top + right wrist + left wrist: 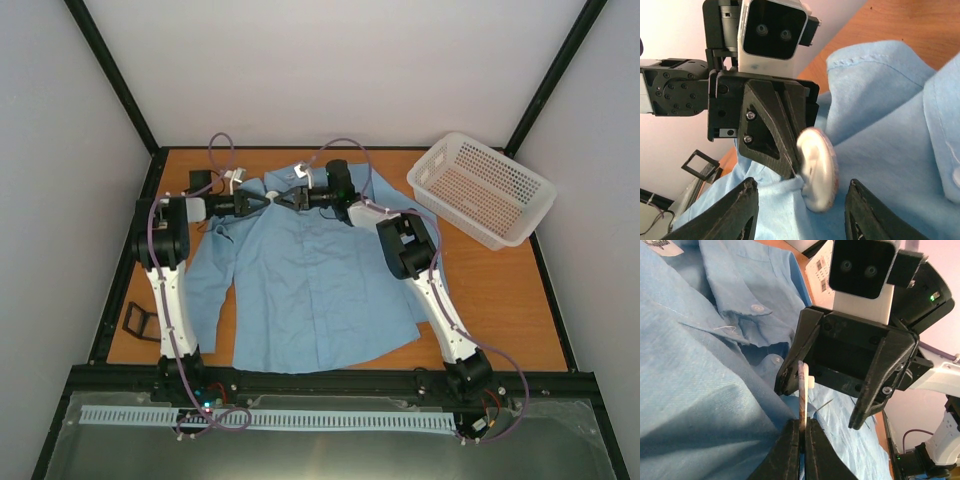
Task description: Pin the brooch onto the clothing
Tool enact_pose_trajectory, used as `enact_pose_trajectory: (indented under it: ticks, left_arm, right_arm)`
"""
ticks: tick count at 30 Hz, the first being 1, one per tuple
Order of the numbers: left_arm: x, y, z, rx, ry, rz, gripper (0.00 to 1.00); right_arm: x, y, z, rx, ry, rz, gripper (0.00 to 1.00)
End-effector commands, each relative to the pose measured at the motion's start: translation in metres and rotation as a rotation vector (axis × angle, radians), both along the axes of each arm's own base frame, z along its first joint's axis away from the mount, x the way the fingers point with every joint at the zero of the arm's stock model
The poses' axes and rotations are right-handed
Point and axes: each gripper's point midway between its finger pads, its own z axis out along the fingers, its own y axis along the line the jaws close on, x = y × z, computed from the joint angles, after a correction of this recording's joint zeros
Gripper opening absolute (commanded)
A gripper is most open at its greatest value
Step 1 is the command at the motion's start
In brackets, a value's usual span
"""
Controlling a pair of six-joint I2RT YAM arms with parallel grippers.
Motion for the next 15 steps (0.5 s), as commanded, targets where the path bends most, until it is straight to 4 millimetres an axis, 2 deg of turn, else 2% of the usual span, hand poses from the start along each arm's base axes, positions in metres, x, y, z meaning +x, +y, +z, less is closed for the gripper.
enact_pose_trajectory:
  ticks: [1, 9, 13, 15]
  left_arm:
    - [0.004, -0.006, 0.02, 0.021, -0.108, -0.022, 0.01]
    - [0.006, -0.007, 0.022, 0.032, -0.121, -0.015, 0.01]
    - [0.007, -0.008, 0.028, 0.034, -0.137, -0.014, 0.01]
    - [0.007, -0.009, 0.029, 0.037, -0.142, -0.014, 0.01]
  right_arm:
    - [-0.004, 0.002, -0.009, -0.027, -0.029, 0.049, 0.48]
    - [-0.005, 0.005, -0.019, -0.051, -0.011, 0.071, 0.43]
    - [-0.007, 0.005, -0.027, -0.067, -0.004, 0.071, 0.33]
    - [-0.007, 0.006, -0.027, -0.064, -0.003, 0.069, 0.33]
